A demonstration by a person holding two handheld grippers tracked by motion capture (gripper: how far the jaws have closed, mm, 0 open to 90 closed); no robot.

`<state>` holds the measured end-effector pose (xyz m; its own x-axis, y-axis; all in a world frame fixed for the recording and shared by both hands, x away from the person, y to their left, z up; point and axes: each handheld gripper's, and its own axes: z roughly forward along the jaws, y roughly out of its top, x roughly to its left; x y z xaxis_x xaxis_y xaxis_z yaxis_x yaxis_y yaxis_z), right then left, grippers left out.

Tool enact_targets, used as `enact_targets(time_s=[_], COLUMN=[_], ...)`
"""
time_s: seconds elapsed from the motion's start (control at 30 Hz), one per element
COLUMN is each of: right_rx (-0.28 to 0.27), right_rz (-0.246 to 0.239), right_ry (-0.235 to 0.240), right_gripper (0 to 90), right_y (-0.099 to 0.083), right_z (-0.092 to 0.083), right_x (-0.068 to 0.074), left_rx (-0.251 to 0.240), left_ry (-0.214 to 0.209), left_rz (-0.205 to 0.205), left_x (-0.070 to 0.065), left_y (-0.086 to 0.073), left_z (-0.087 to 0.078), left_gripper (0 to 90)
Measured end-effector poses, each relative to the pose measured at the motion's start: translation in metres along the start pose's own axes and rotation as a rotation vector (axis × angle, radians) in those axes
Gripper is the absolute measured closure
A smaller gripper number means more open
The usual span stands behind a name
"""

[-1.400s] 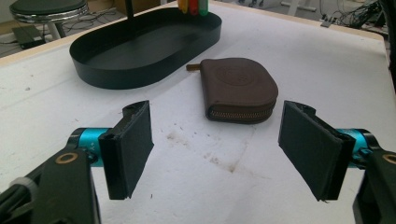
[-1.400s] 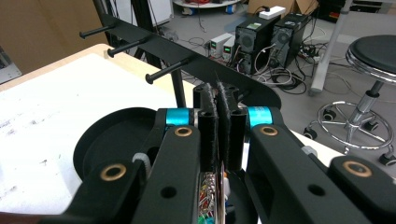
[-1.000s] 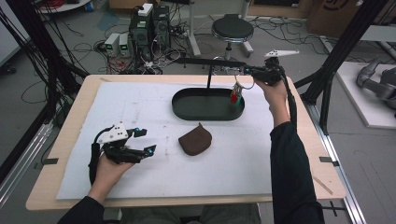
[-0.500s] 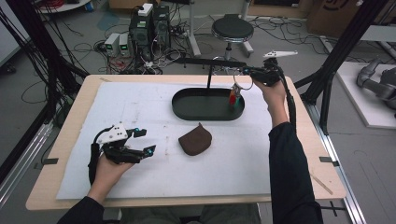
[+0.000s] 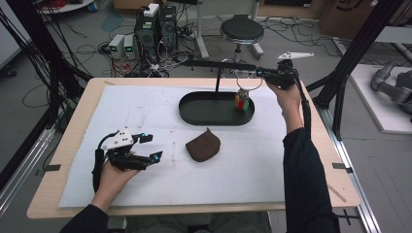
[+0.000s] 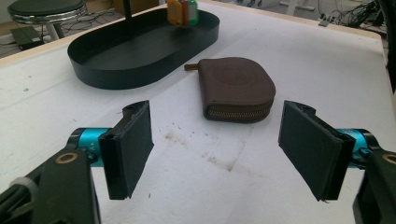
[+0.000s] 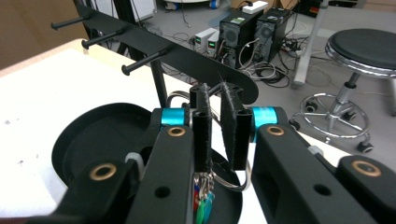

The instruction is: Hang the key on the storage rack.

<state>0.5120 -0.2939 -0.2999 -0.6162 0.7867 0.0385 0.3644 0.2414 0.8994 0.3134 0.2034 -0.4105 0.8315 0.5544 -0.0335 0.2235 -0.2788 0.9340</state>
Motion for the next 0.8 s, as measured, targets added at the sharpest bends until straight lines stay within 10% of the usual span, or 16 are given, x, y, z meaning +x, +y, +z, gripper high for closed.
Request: enact_targets(time_s=[0.2,0.53,0.8], right_rx=[-0.012,0.019,-0.099], right_rz=[-0.066,-0.023,-0.055], right_ry=[-0.024,-0.003,0.017], right_gripper=[73.1,49.0,41.8], right_y=[-0.001,-0.030,-0.045], right_z=[-0.011,-0.049,-0.094], right_x=[0.010,0.013,0.038], left_rx=[-0.001,-0.002,0.005], left_ry=[0.007,0.010,0.020], left_rz=[-0.003,0.000,0.018], left_x=[0.001,0.005,0.005], left_y=[0.000,0.003,0.006], left_z=[-0.001,0.003,0.009], left_gripper=[26.0,26.0,26.0])
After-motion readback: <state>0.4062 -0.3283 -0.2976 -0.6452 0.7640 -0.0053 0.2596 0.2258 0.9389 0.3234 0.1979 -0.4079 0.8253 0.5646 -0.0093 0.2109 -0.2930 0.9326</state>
